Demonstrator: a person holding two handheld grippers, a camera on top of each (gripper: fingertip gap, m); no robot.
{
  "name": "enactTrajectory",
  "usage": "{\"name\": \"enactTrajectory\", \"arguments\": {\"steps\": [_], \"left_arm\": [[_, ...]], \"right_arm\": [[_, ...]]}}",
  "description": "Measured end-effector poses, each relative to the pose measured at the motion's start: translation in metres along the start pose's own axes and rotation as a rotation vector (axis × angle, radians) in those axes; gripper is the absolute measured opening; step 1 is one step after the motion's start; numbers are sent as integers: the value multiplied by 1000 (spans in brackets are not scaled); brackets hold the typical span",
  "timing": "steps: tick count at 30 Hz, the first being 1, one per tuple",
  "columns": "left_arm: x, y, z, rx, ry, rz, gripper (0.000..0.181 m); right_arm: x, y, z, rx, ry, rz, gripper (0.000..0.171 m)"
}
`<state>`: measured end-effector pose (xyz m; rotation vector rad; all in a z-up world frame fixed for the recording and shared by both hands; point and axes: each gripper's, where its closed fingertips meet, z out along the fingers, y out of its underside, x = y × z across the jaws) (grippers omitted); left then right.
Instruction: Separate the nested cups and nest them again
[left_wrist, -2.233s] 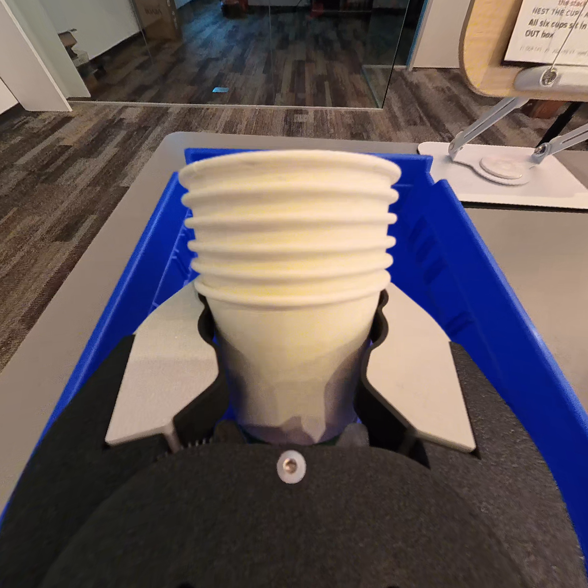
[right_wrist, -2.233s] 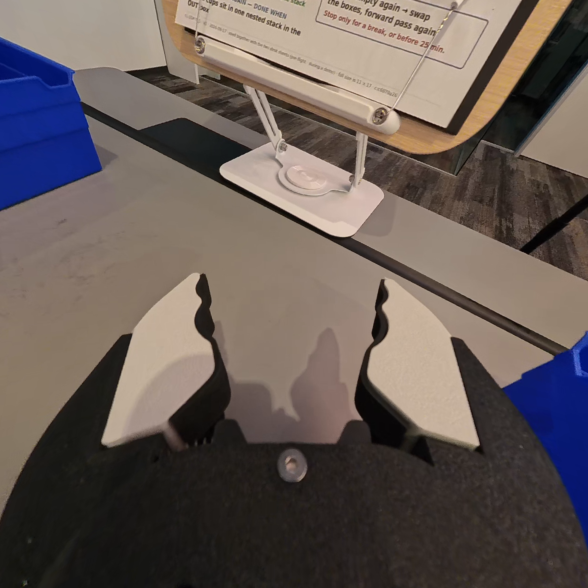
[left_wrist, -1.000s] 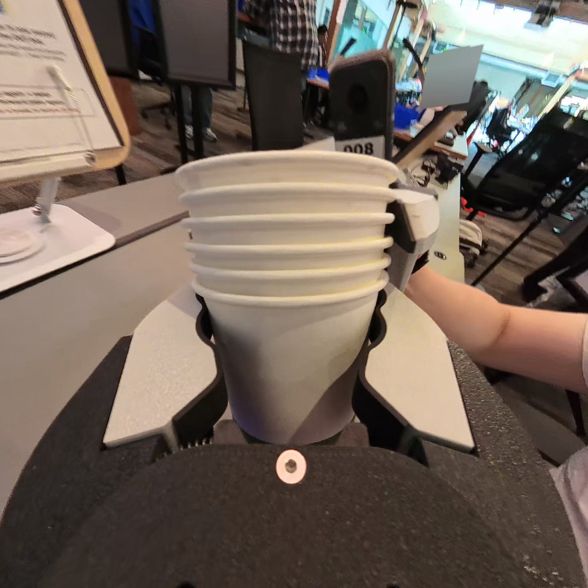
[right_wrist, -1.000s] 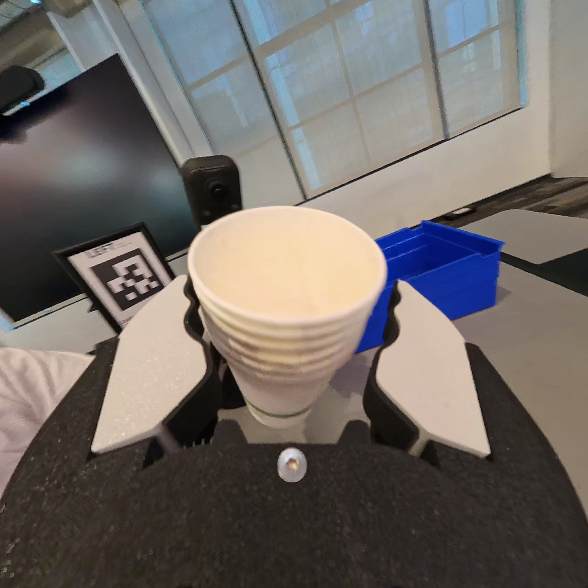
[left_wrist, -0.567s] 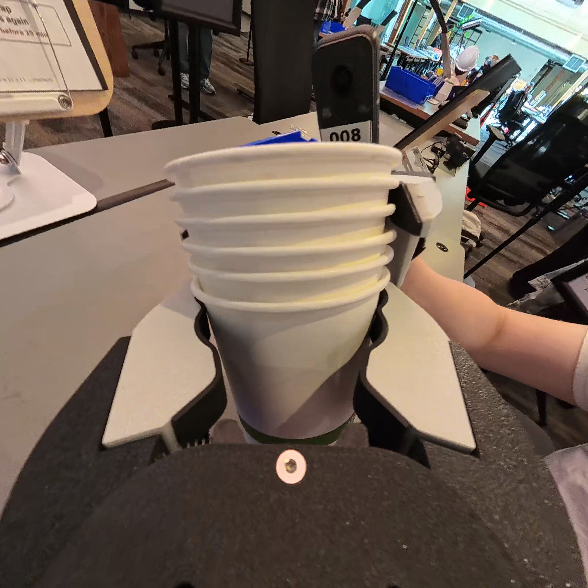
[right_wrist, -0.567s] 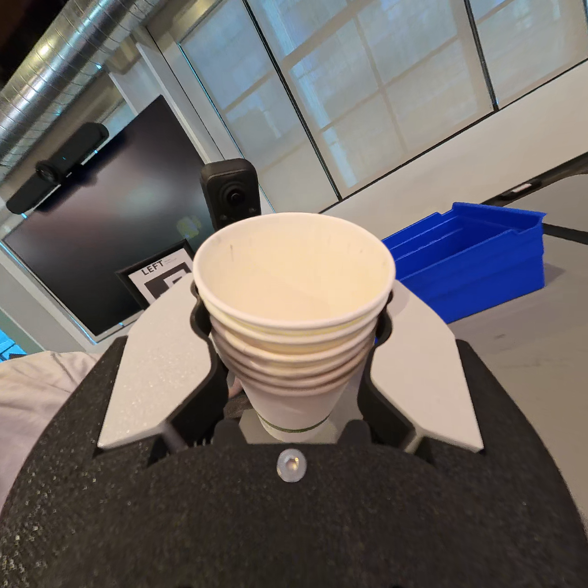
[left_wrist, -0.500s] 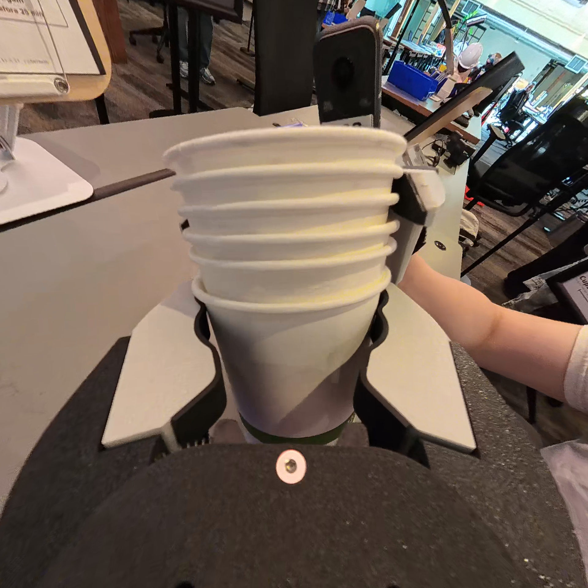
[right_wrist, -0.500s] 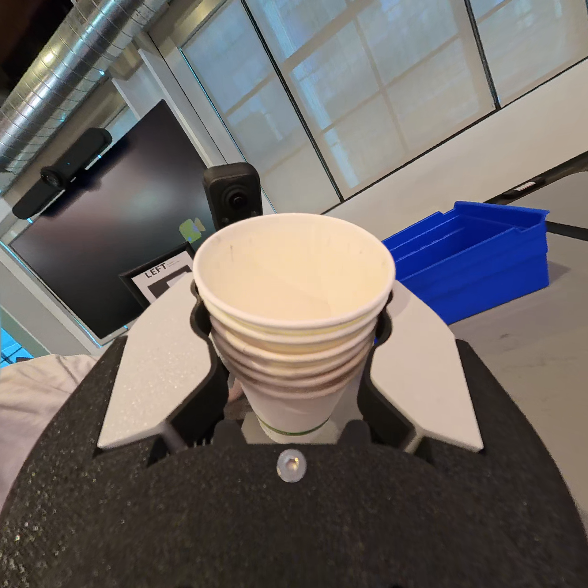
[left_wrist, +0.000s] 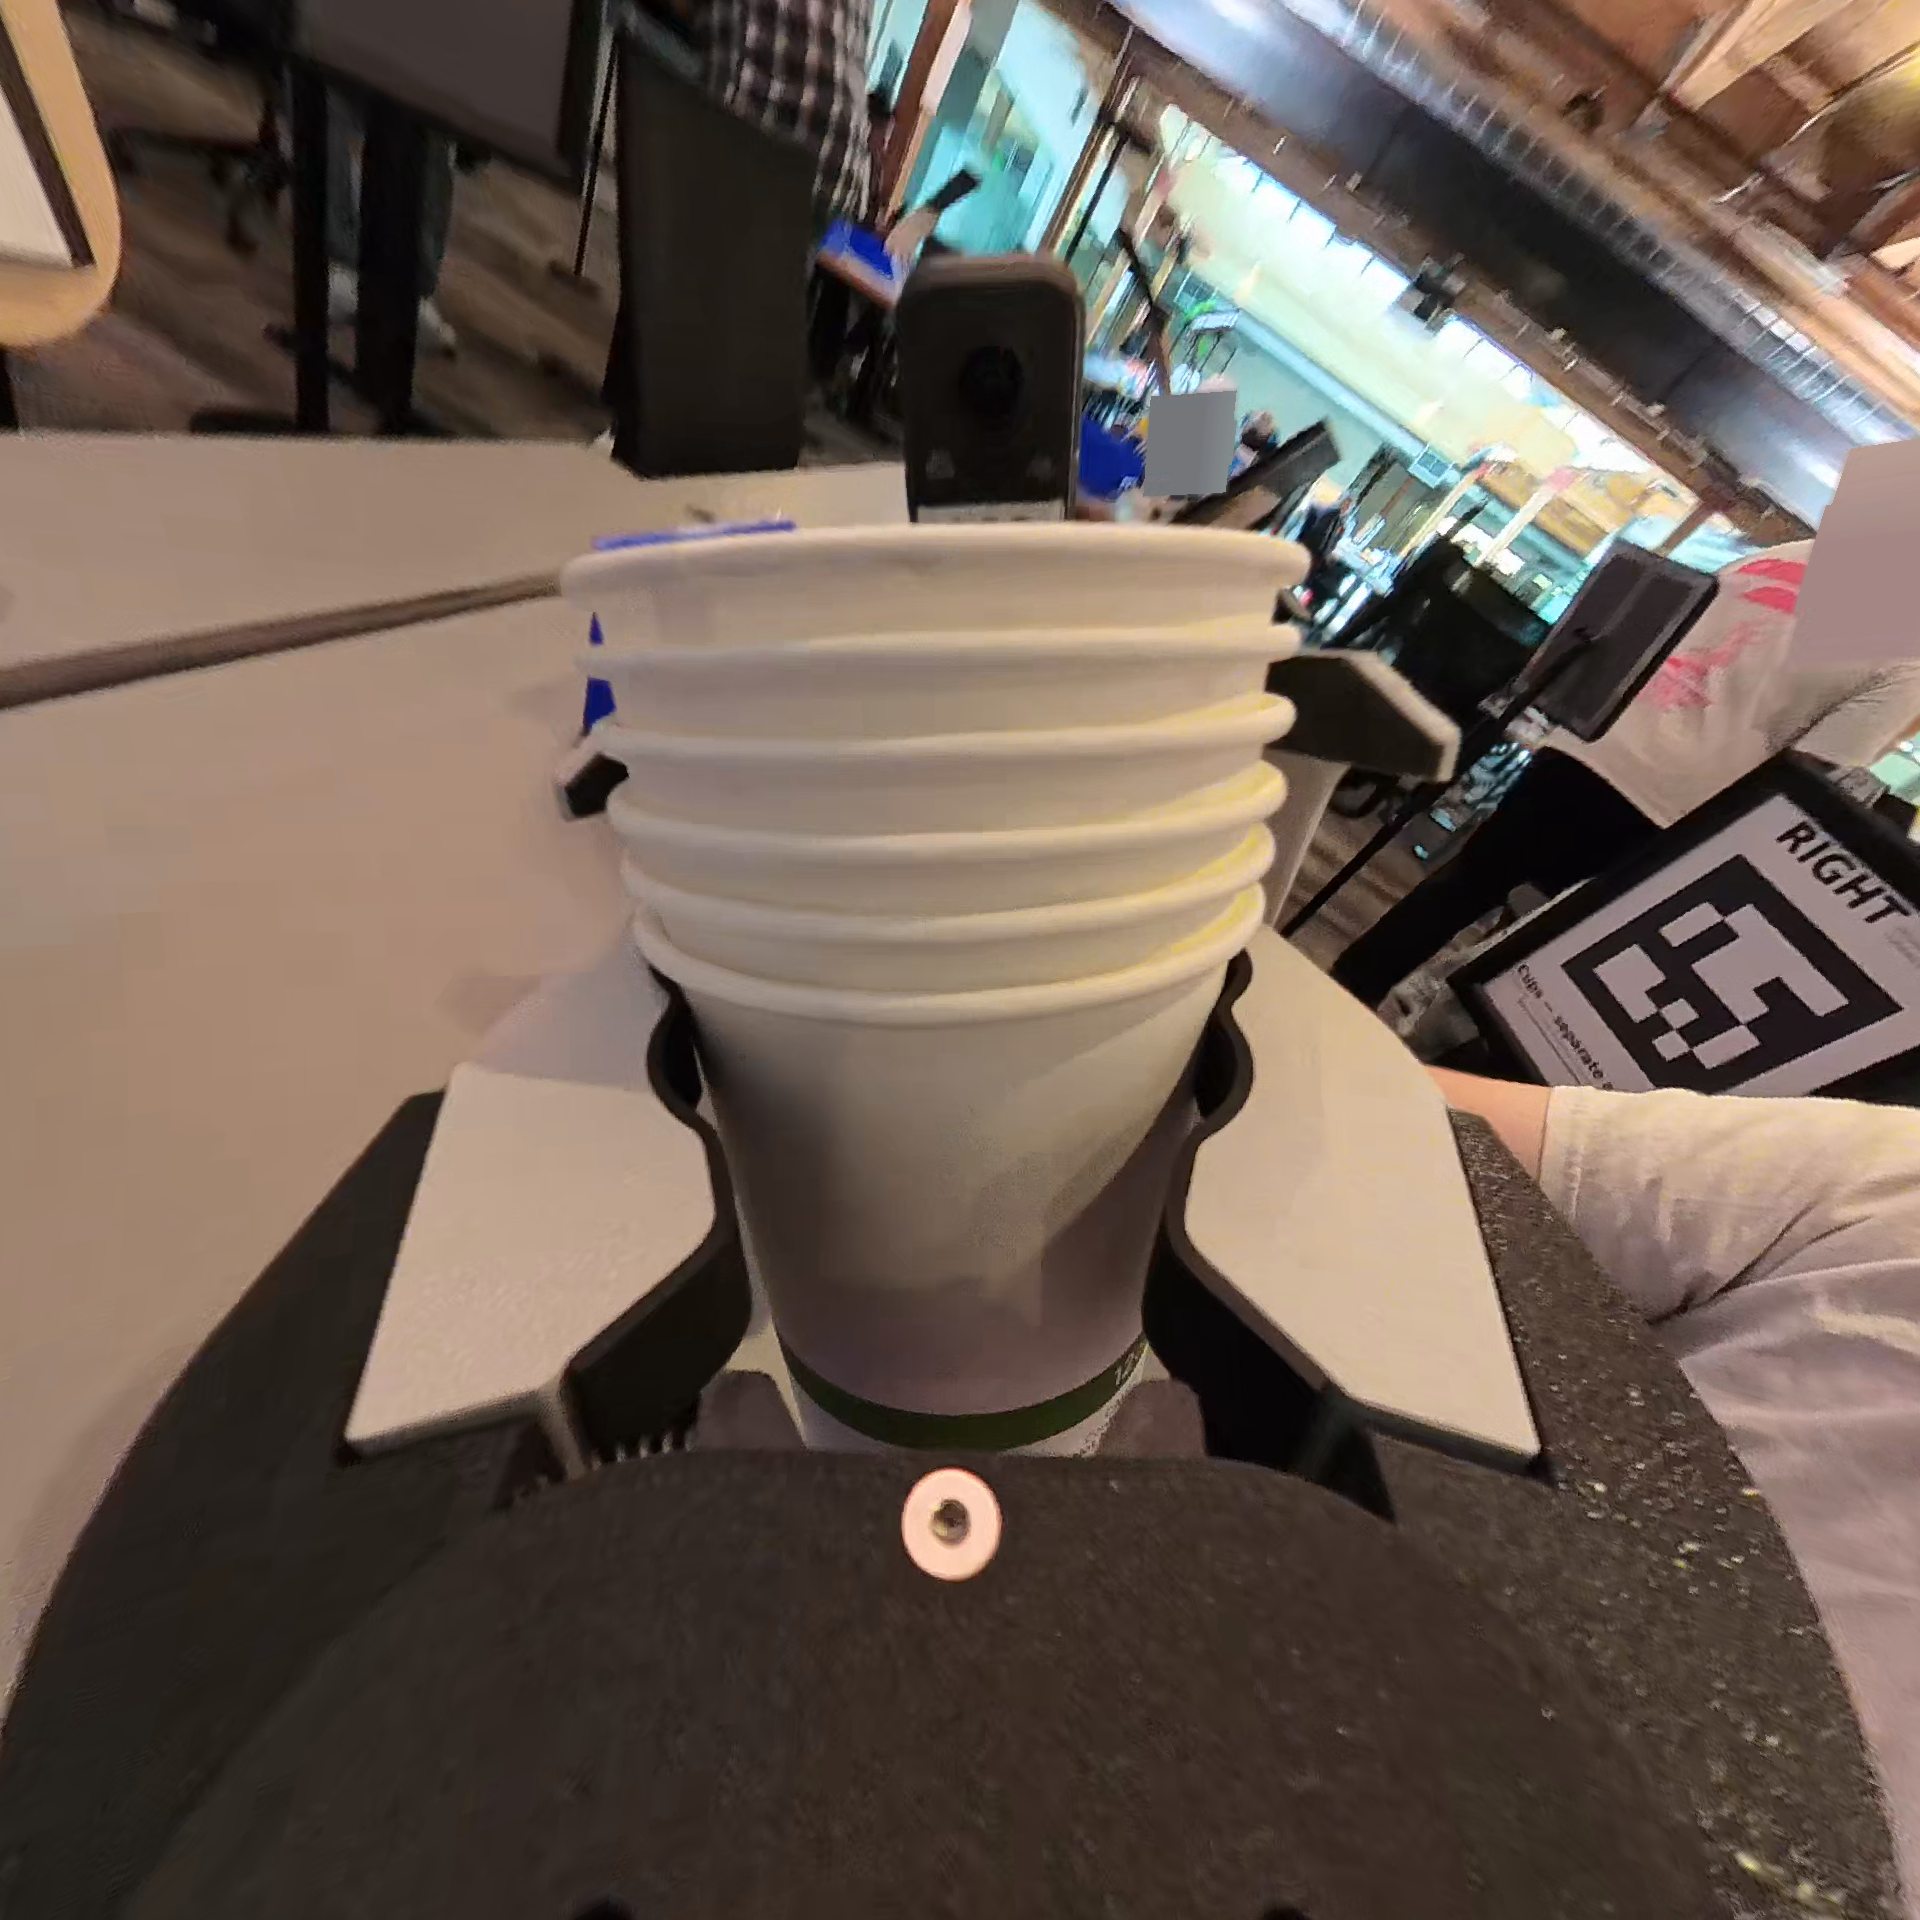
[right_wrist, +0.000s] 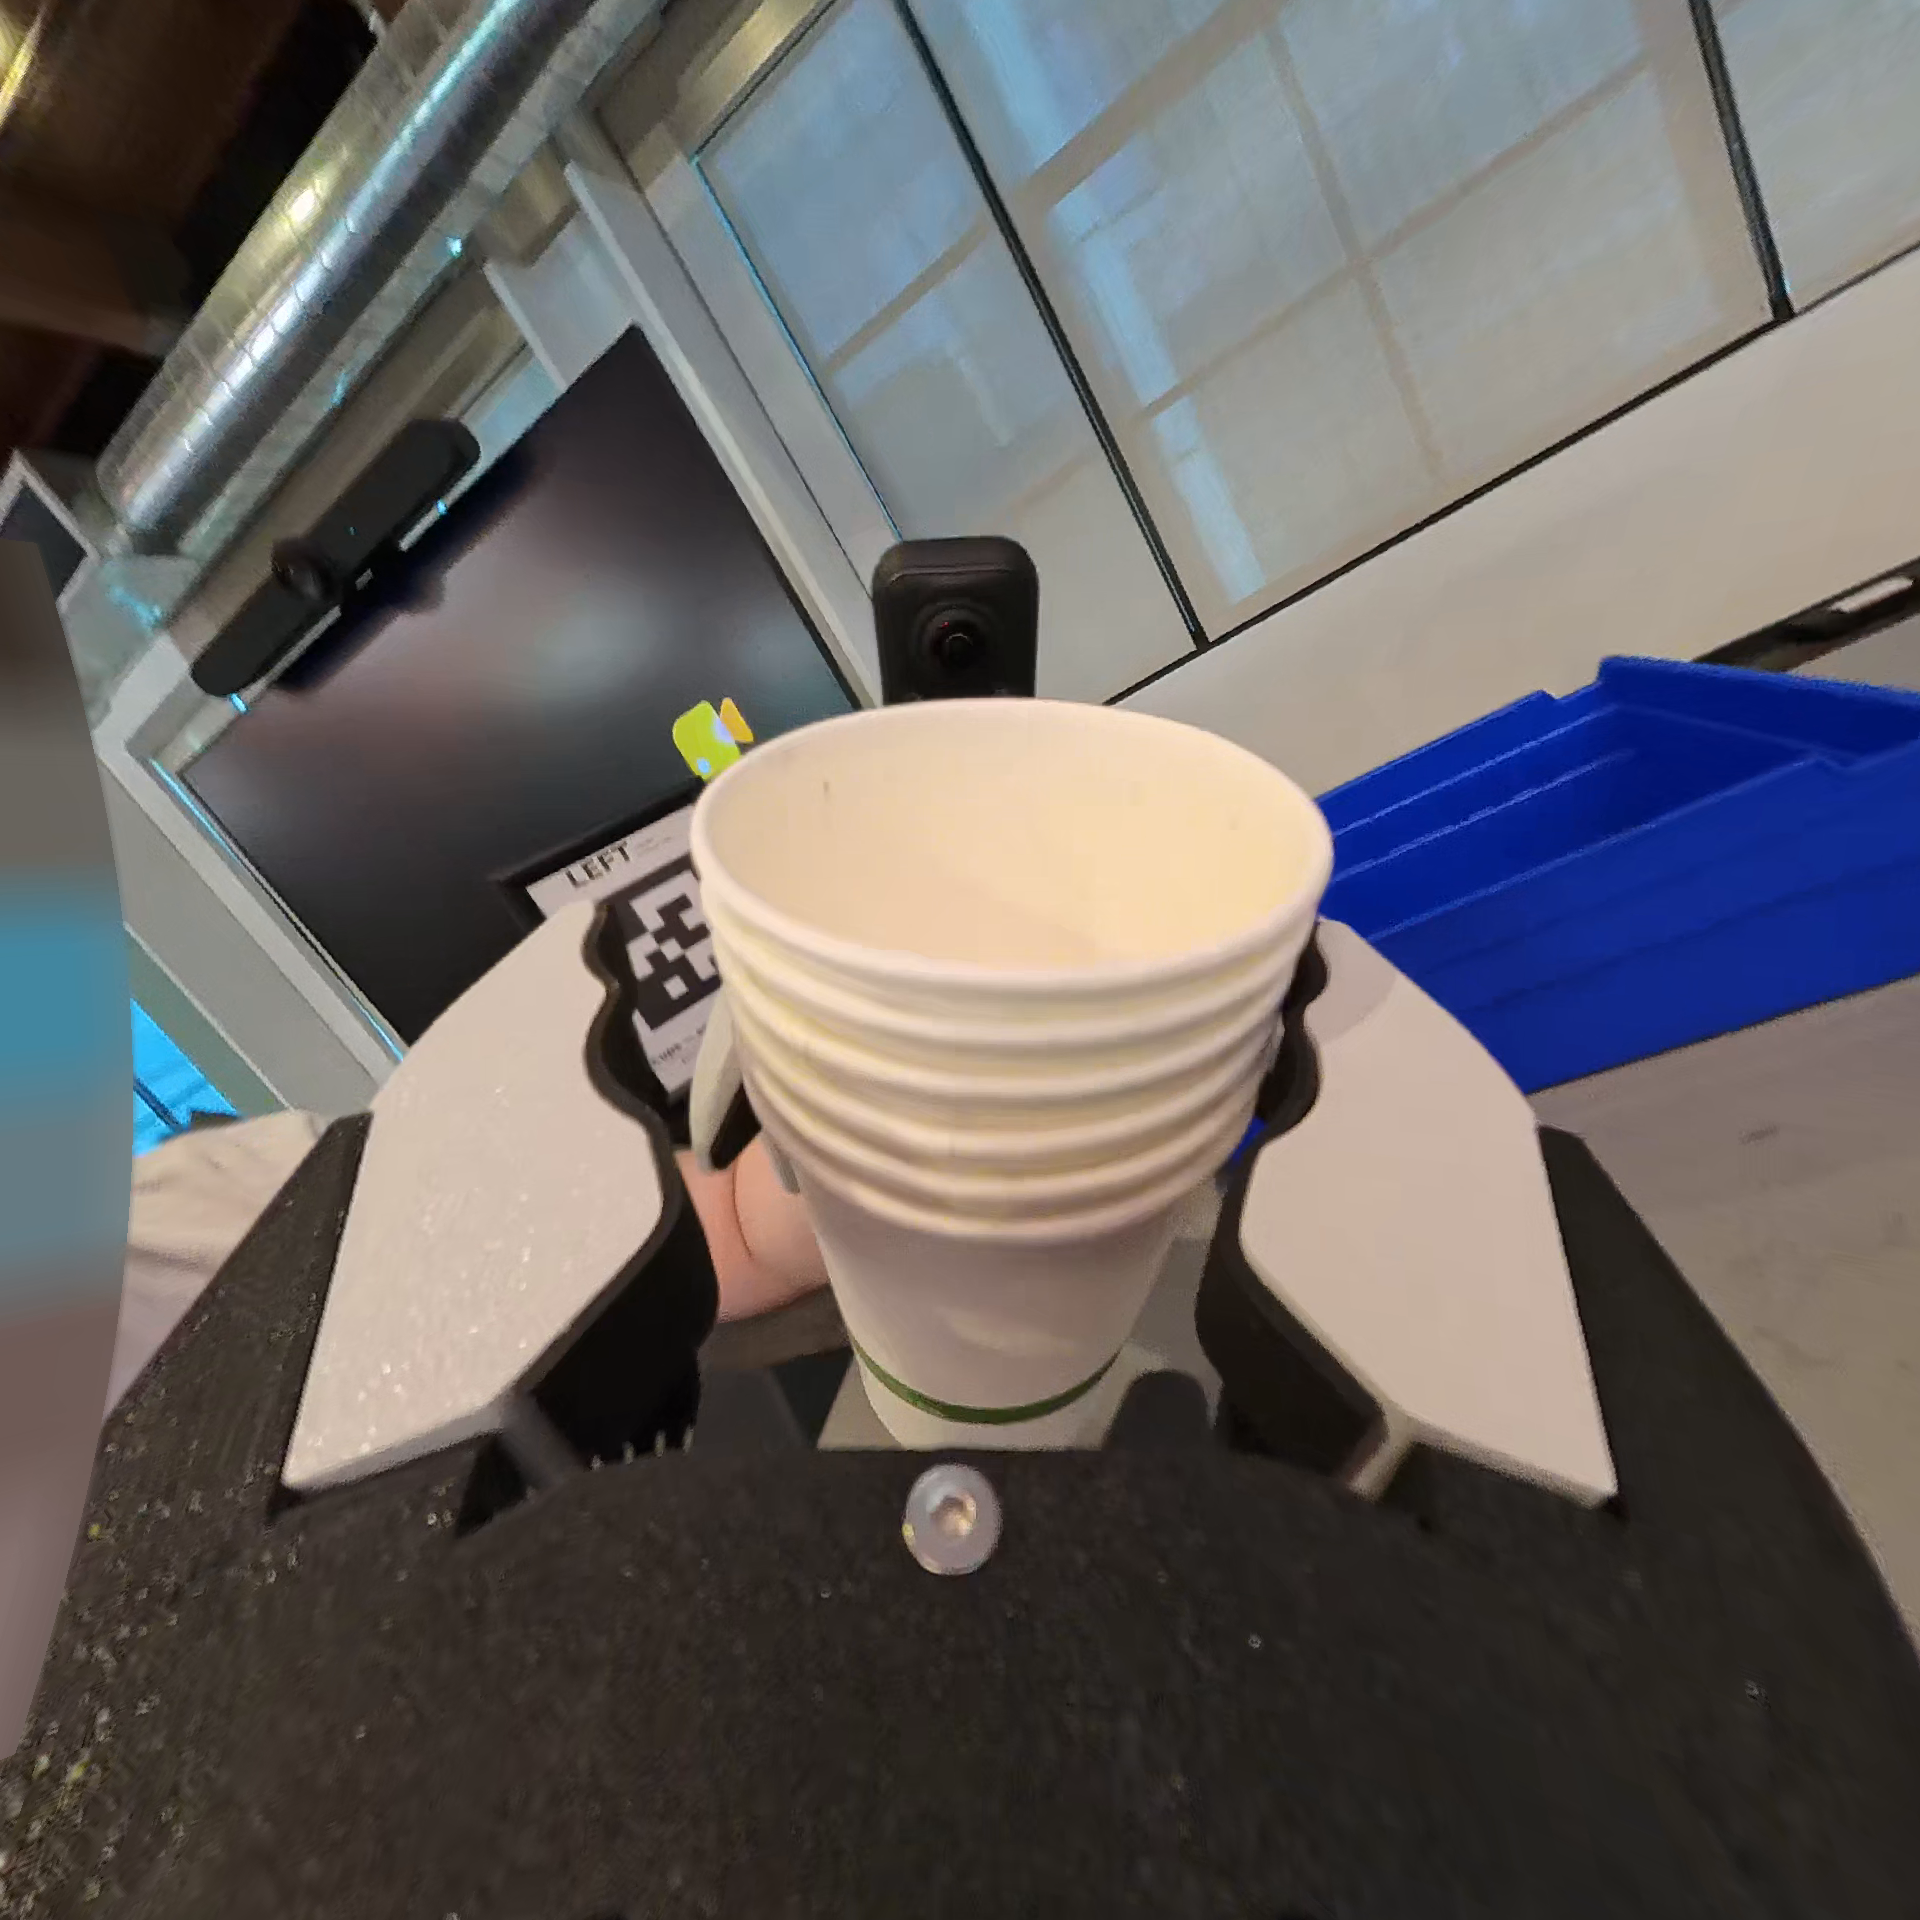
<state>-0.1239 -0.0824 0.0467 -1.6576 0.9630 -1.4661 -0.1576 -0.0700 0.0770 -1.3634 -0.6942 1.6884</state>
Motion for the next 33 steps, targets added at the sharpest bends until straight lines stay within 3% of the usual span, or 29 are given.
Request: {"name": "enactTrajectory", "arguments": {"steps": [4,7,12,17,19,21,26,30,33], "left_arm": [[12,-23,-8,100,19,83,95],[14,-30,-11,99,-33,168,96],[15,-40,-19,124,-42,173,96],[20,-48,-17,170,-16,180,96],[23,-46,-11,153,-3,205,96],[26,-45,-7,149,15,203,96],[30,-43,-7,120,30,214,102],[20,-33,-11,47,-61,290,109],[19,-25,-7,1,-80,325,108]], "right_arm": [[0,8,1,-80,49,-109,123],[-5,10,1,-76,-8,-91,121],[-11,21,-2,-123,-83,-133,120],[-4,35,9,-156,-45,-172,113],[-5,40,14,-177,-33,-207,105],[-11,41,14,-176,-70,-233,82],[-10,38,8,-178,-46,-330,81],[-15,27,2,-151,-43,-390,81],[-11,34,-1,-226,-15,-424,81]]}}
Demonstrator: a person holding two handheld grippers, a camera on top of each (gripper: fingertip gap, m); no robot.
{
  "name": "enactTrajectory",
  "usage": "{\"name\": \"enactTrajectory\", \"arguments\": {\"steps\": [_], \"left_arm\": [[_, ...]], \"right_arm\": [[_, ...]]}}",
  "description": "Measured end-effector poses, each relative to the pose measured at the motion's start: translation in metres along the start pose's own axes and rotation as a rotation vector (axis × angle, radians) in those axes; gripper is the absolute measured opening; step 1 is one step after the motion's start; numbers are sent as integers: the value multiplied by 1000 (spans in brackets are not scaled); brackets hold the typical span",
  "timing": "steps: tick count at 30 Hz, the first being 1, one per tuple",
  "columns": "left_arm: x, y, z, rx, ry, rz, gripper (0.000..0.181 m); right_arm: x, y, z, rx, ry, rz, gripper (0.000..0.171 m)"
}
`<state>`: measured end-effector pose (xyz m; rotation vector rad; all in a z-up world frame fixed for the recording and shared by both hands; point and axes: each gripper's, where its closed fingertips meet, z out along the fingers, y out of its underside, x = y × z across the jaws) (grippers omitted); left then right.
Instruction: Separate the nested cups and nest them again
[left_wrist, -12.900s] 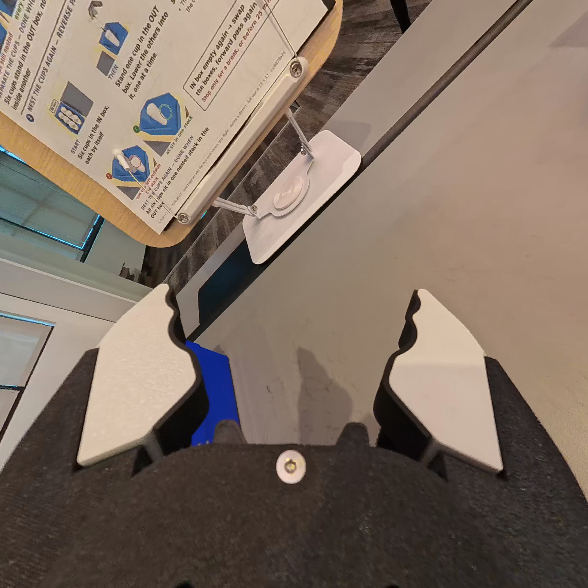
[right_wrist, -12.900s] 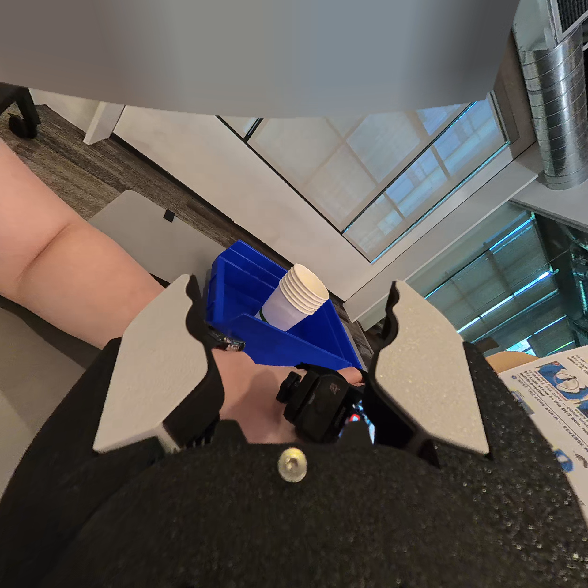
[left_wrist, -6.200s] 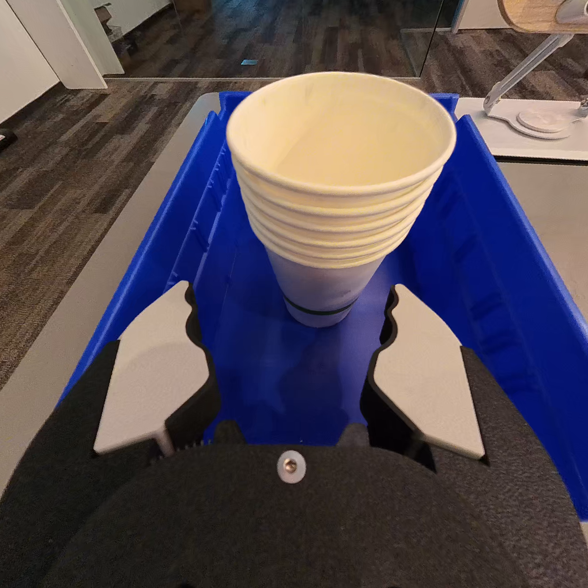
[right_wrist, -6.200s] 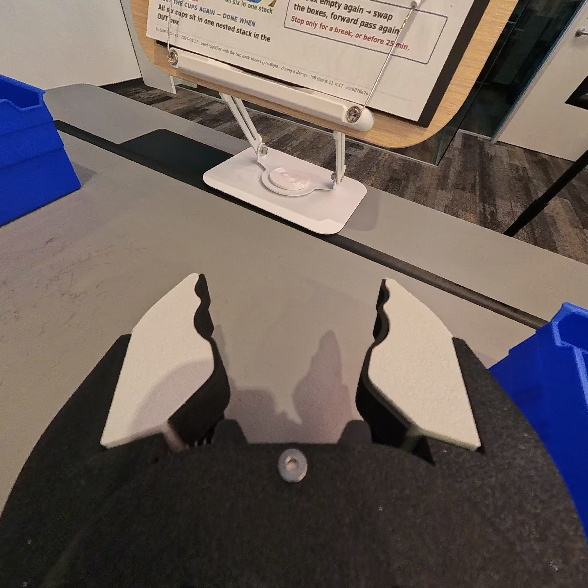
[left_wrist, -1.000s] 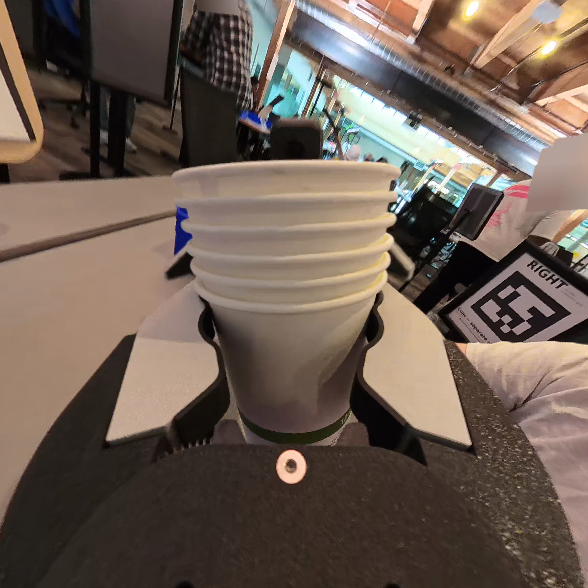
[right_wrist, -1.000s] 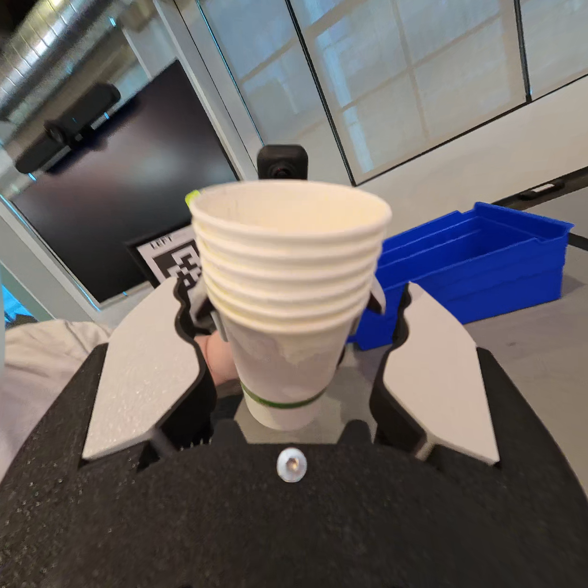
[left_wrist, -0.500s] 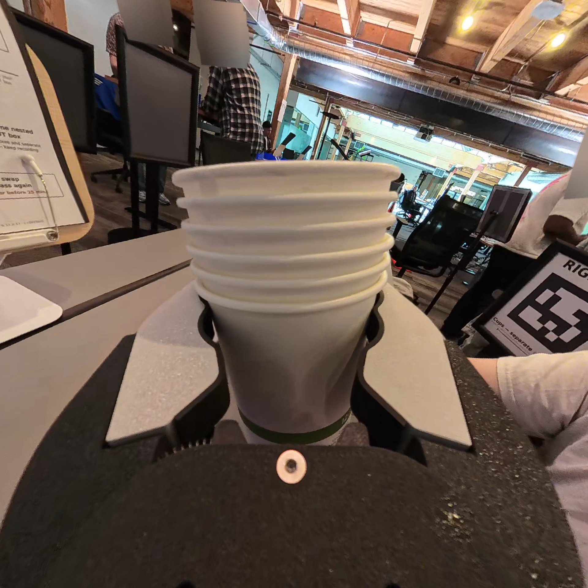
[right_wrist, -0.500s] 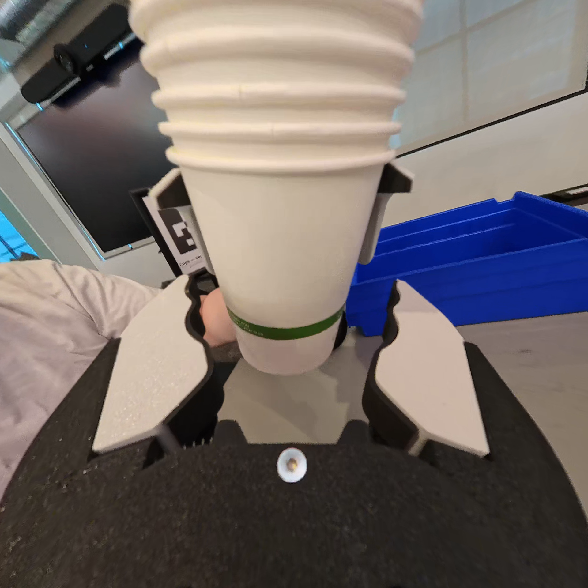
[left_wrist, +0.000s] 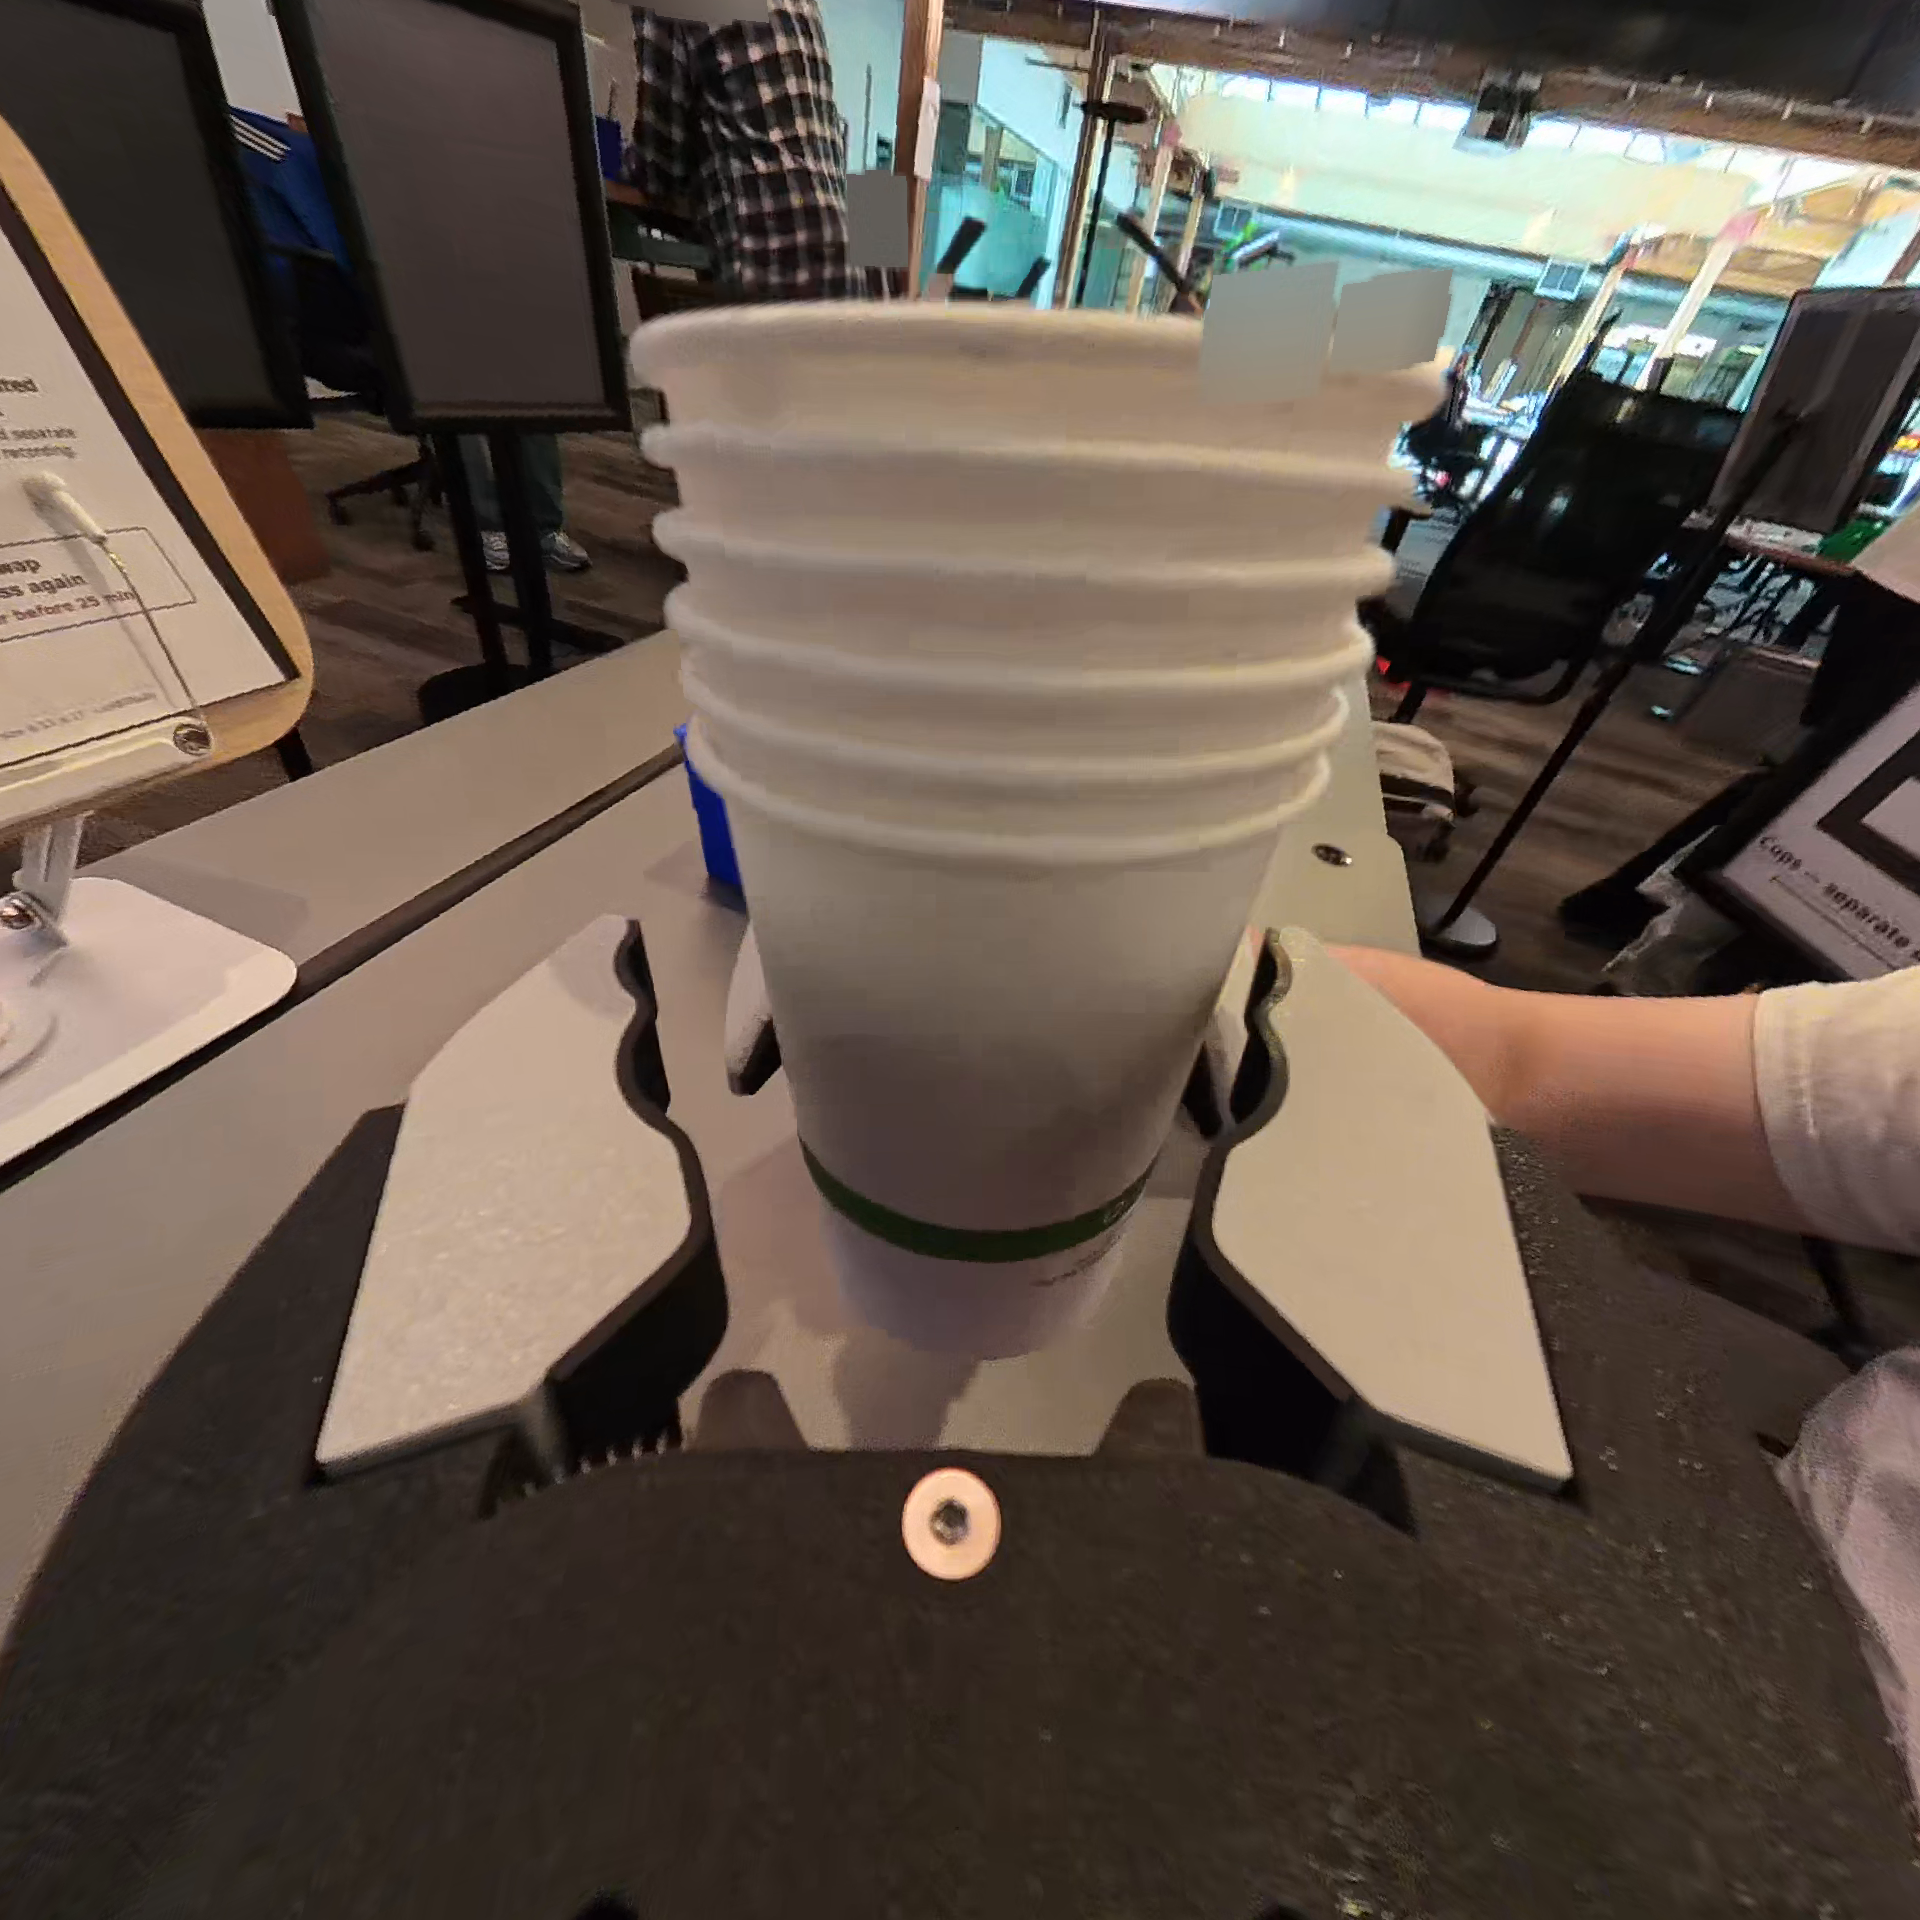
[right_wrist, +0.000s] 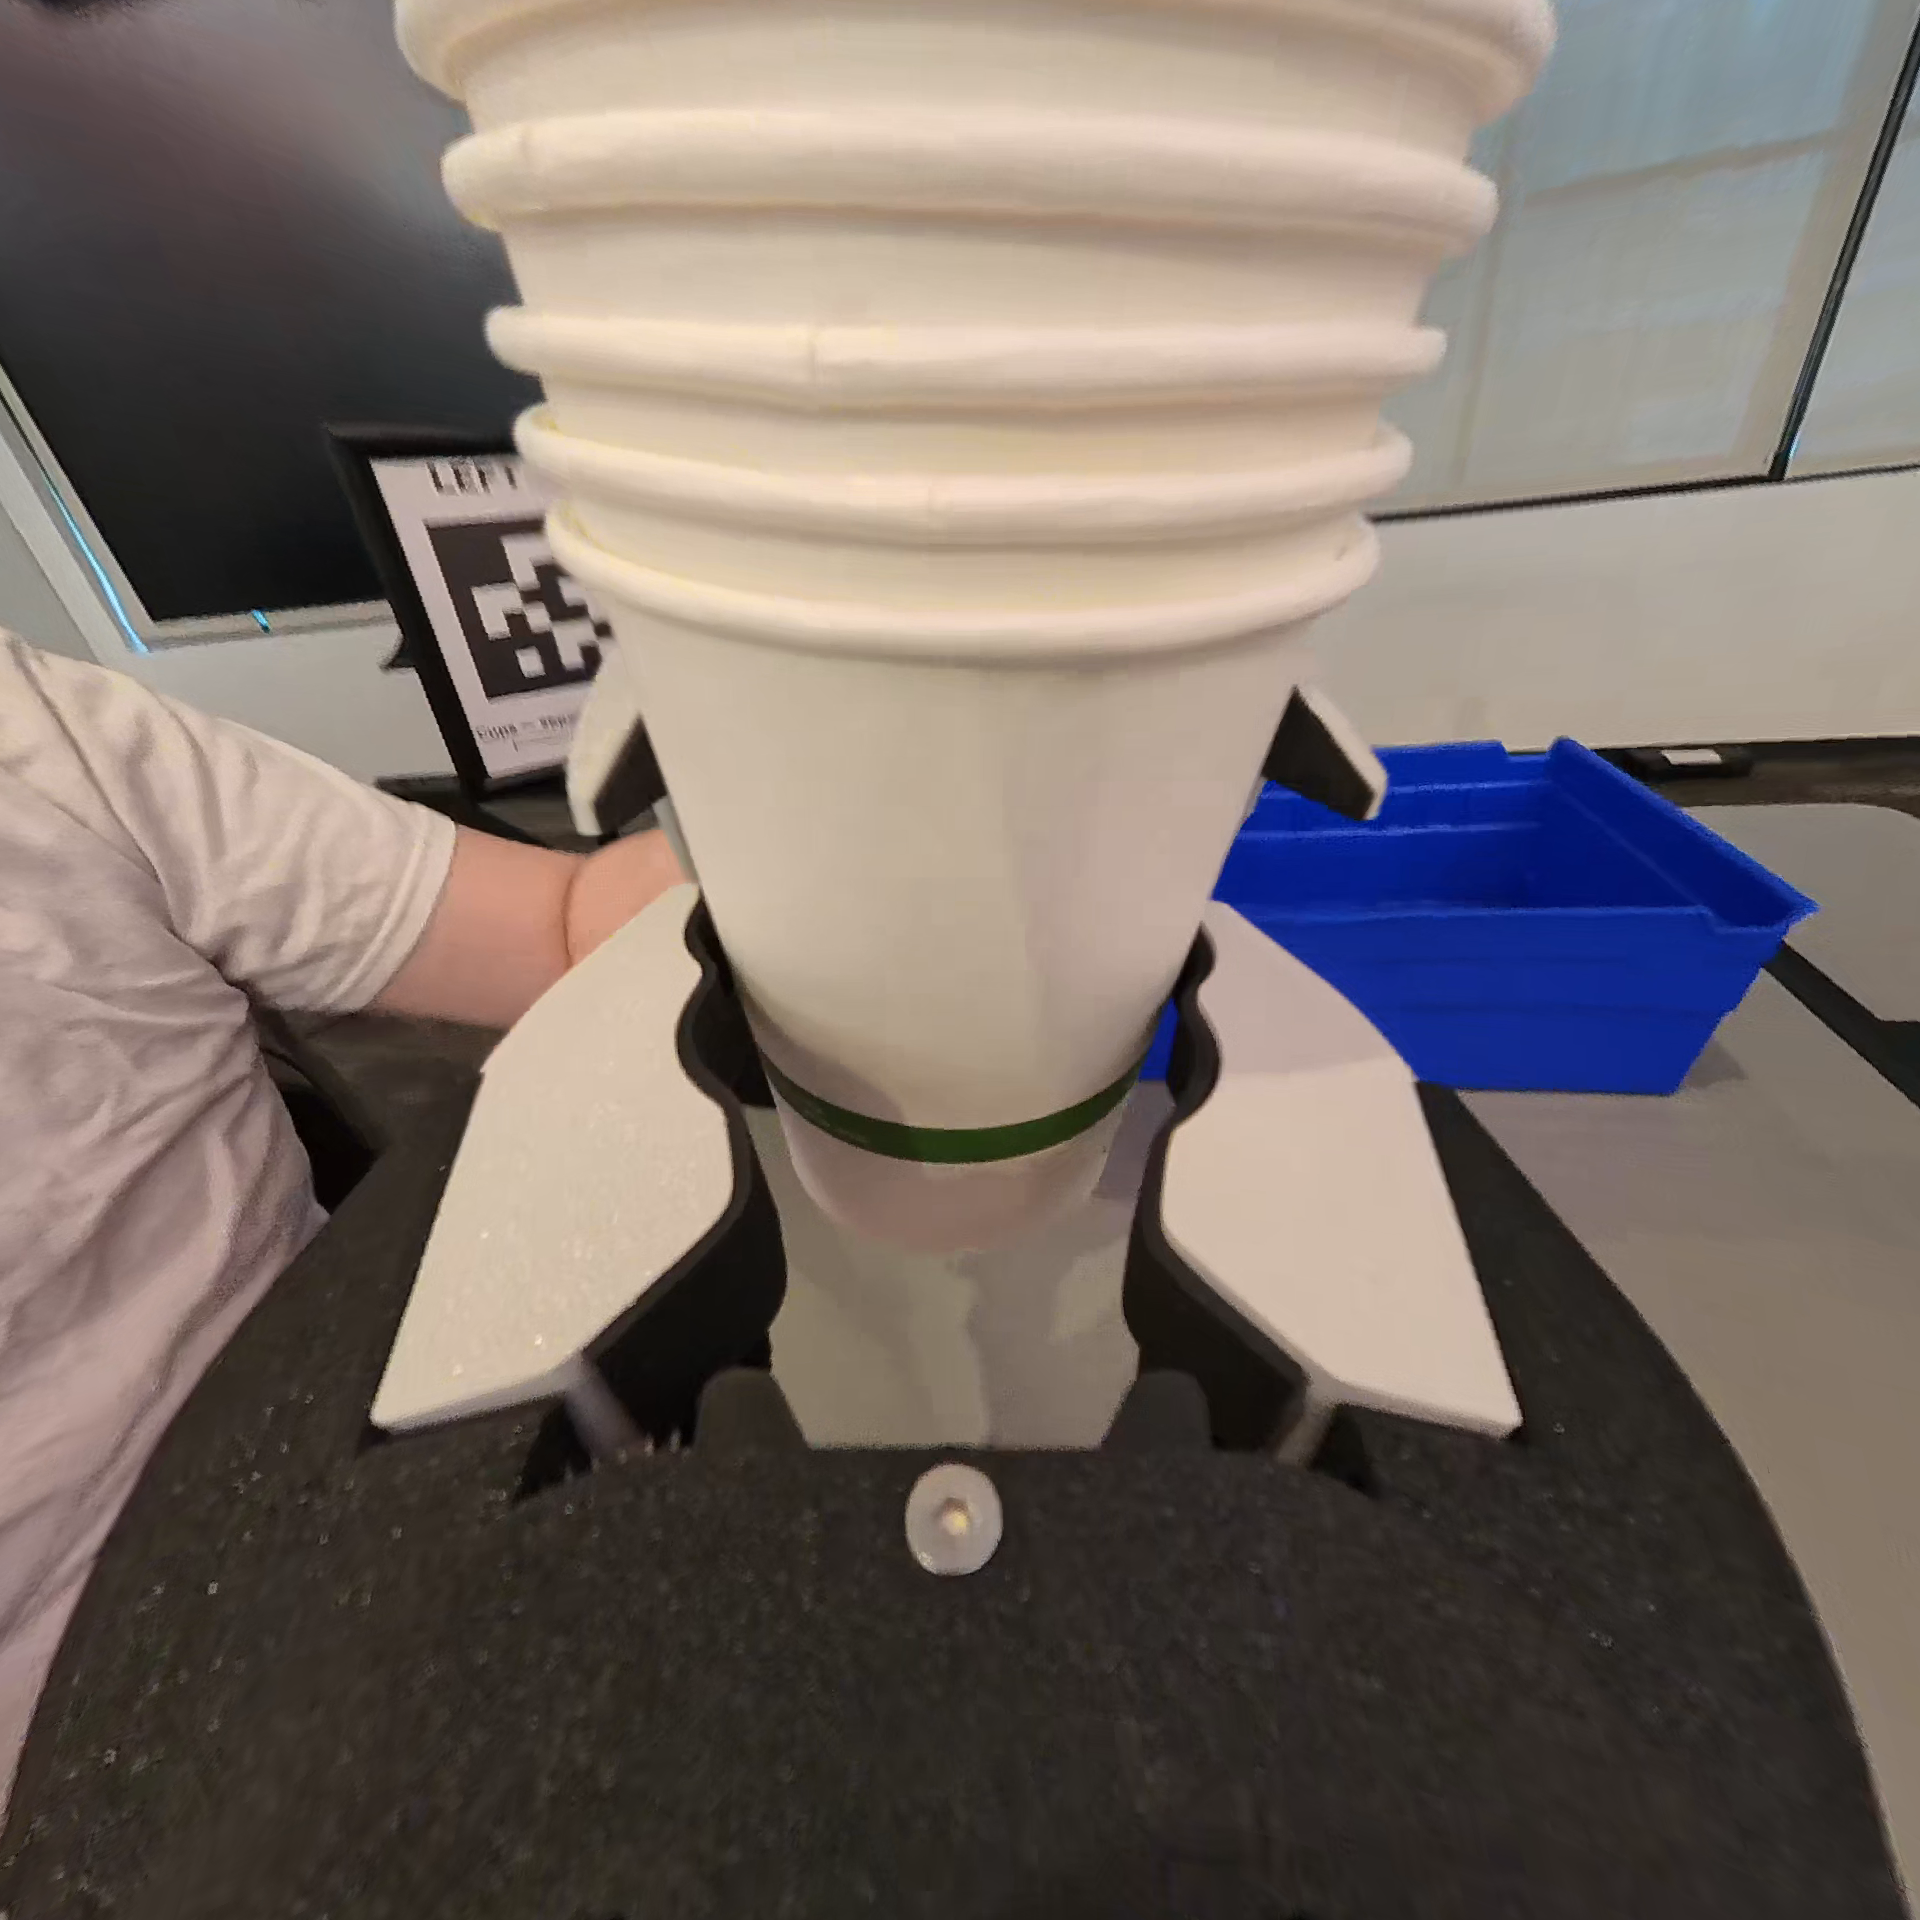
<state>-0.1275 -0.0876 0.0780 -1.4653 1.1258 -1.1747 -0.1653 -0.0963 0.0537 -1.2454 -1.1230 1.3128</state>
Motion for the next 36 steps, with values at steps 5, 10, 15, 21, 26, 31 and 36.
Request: {"name": "enactTrajectory", "arguments": {"steps": [5,10,15,21,26,31,36], "left_arm": [[6,13,8,-64,38,14,99],[8,18,13,-49,38,42,97],[8,14,13,5,41,54,97],[6,19,13,-33,45,78,95],[3,15,13,-8,50,65,95],[0,13,19,2,66,76,96],[-1,13,23,-8,90,99,93]], "right_arm": [[-1,9,2,-63,-3,-15,81],[-1,13,1,-77,-6,-32,81],[-1,12,2,-78,-2,-45,81],[2,14,1,-89,11,-68,82],[5,12,1,-76,35,-65,82],[9,11,-3,-70,49,-64,81],[13,10,-8,-80,75,-90,82]]}}
